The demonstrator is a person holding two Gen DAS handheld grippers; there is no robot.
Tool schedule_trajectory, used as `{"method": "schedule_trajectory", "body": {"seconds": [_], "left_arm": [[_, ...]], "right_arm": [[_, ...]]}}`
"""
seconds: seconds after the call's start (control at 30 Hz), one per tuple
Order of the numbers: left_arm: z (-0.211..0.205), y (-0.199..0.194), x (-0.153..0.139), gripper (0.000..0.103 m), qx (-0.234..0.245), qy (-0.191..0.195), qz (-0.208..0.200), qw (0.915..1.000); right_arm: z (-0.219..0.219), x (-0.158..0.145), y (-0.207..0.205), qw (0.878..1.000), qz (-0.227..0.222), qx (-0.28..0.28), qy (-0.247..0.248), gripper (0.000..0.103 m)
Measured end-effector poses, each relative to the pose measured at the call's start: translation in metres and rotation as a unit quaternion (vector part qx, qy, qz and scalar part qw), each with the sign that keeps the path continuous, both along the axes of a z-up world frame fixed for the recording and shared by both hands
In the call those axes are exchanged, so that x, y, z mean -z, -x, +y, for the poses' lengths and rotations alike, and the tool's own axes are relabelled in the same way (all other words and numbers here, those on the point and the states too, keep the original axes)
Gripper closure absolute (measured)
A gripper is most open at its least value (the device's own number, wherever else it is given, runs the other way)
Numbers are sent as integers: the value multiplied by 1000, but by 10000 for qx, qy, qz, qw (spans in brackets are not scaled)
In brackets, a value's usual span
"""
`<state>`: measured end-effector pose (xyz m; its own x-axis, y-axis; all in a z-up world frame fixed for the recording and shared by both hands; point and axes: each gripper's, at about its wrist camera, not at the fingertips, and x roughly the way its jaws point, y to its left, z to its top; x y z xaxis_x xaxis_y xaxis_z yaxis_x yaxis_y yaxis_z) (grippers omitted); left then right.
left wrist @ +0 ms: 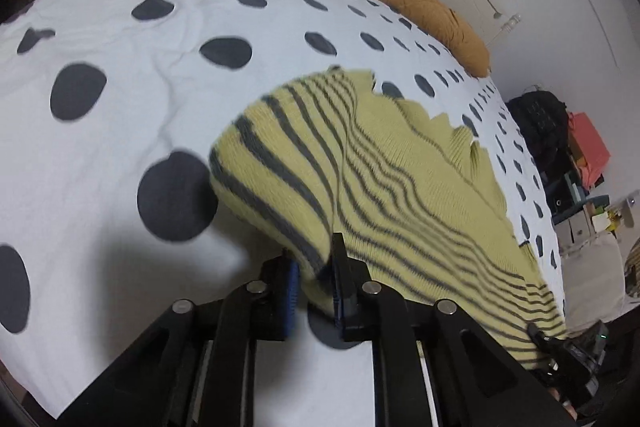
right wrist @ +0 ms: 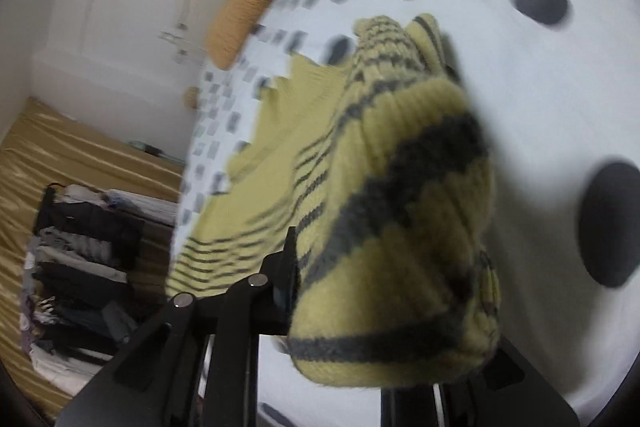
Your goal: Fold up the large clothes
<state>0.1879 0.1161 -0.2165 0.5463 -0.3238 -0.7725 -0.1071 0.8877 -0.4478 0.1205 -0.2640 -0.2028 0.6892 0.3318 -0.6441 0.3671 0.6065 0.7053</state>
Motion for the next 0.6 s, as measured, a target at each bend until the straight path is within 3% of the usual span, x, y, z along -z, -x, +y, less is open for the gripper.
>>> {"method": "schedule_trajectory", "body": {"seconds": [0.07,0.13,0.37,0.4,0.47,0.5,0.53,0.6], "left_arm": [[0,1,11,69,37,-11,131,9999],[2,-1,19,37,14,71,255,9996],[-3,-34,37,24,-190,402,156,9989],[-8,-45,41,24,-173,328,217,9991],[-17,-60,43,39,-214,30,362,9991],[-20,-63,40,69,-202,-32,338,9992],[-22,-65,35,84,-113,62,305,9995],[-23,-55,15,86,-163,20,23,9999]], "right_arm": [[-9,33,2,9989,410,92,-229,80],[-13,49,1,9973,497,198,-509,78],[-9,40,-11,9983,510,107,-265,62],[-8,42,-13,9984,482,125,-261,61],[-7,42,-21,9989,436,105,-145,62],[-5,39,-25,9992,394,3,59,70],[-3,35,-28,9990,351,-95,277,74],[-2,23,-31,9982,261,-222,486,81]]}}
